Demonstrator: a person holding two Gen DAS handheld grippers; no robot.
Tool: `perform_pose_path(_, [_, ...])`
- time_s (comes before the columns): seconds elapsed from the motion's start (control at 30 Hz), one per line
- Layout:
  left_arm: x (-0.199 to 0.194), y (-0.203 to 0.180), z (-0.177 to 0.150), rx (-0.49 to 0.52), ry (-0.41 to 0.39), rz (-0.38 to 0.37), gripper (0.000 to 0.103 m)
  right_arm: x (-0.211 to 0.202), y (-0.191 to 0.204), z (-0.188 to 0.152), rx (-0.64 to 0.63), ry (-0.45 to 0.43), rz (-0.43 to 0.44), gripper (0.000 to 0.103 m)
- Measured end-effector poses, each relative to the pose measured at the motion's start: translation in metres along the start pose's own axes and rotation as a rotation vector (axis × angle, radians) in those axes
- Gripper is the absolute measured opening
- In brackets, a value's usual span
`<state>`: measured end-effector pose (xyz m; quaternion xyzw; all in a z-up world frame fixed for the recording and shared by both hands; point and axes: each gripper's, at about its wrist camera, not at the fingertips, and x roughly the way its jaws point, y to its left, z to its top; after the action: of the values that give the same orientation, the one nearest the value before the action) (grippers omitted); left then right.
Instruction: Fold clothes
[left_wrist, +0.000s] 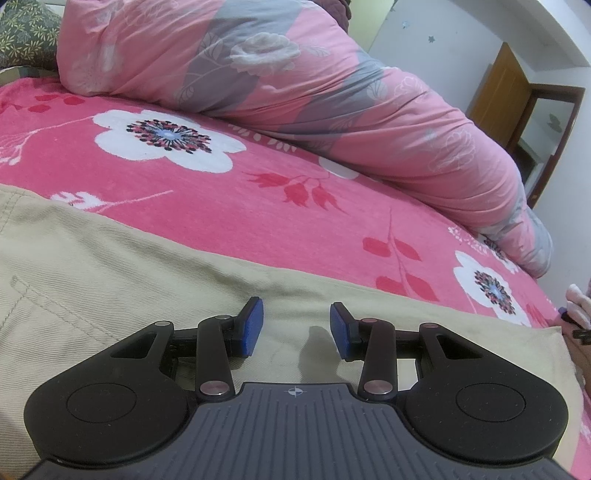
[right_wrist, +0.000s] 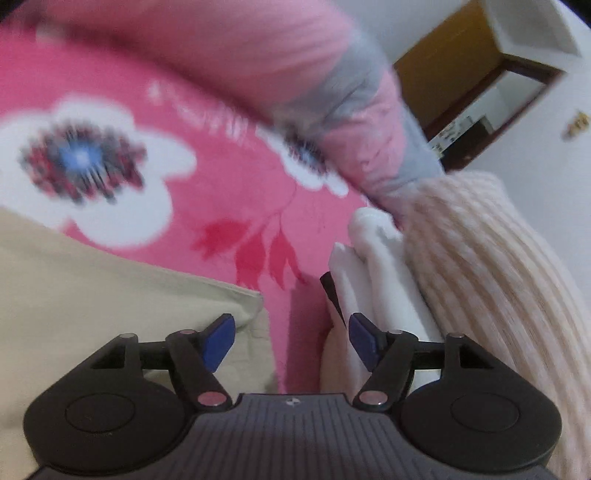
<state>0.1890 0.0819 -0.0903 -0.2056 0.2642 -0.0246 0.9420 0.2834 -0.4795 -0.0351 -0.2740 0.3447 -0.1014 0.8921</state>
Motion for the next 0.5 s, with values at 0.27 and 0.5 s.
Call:
perform_pose_path(0.27, [0.000,-0.001,-0.001,0.000,-0.001,0.000,0.040,-0.034,-0.053,-0.091,0.754,-0.047,0.254,0.043])
perform_pose_path(0.5, [0.000,0.000,0.000,0.004,-0.001,0.002,0.040,0.006,-0.067,-0.135,1.145,0.021,0.331,0.033])
